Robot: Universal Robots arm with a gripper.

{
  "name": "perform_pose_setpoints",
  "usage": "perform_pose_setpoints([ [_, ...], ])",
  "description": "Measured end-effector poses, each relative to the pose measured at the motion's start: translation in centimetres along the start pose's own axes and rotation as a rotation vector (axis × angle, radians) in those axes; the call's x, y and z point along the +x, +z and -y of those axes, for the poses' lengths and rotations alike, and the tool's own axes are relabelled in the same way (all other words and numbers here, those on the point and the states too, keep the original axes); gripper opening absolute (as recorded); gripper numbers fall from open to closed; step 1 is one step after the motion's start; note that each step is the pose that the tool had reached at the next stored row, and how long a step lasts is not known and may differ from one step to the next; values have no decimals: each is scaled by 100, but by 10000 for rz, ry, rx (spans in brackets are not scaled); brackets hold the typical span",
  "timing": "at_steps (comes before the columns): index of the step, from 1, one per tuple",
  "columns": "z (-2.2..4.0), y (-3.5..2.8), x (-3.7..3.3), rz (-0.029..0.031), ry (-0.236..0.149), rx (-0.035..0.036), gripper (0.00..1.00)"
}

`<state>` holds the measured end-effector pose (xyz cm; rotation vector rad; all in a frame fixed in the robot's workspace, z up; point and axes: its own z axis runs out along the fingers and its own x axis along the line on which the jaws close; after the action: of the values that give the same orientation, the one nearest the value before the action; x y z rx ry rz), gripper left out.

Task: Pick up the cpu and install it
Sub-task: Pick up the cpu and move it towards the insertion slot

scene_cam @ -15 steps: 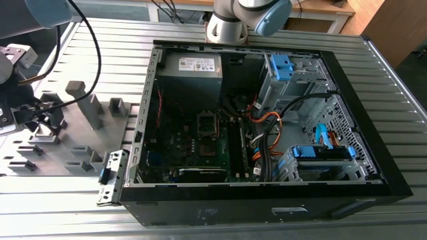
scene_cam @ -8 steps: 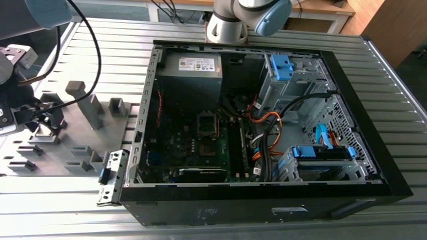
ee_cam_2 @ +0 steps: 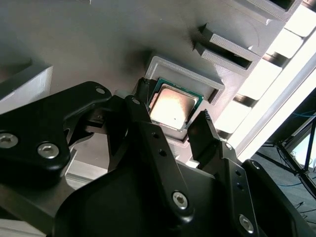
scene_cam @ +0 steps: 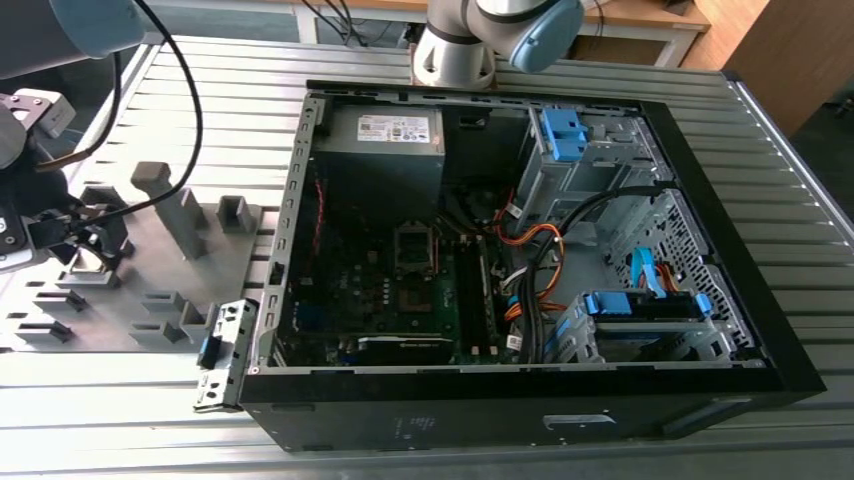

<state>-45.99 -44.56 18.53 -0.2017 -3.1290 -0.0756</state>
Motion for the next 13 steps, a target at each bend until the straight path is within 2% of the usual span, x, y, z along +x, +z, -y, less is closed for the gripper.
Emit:
perform_pose_setpoints([
  [3,0,0,0,-1,-15,1,59],
  [8,-2,2,1,-17,-368,3,59],
  [13,-4,8,1,-25,-554,5,59],
])
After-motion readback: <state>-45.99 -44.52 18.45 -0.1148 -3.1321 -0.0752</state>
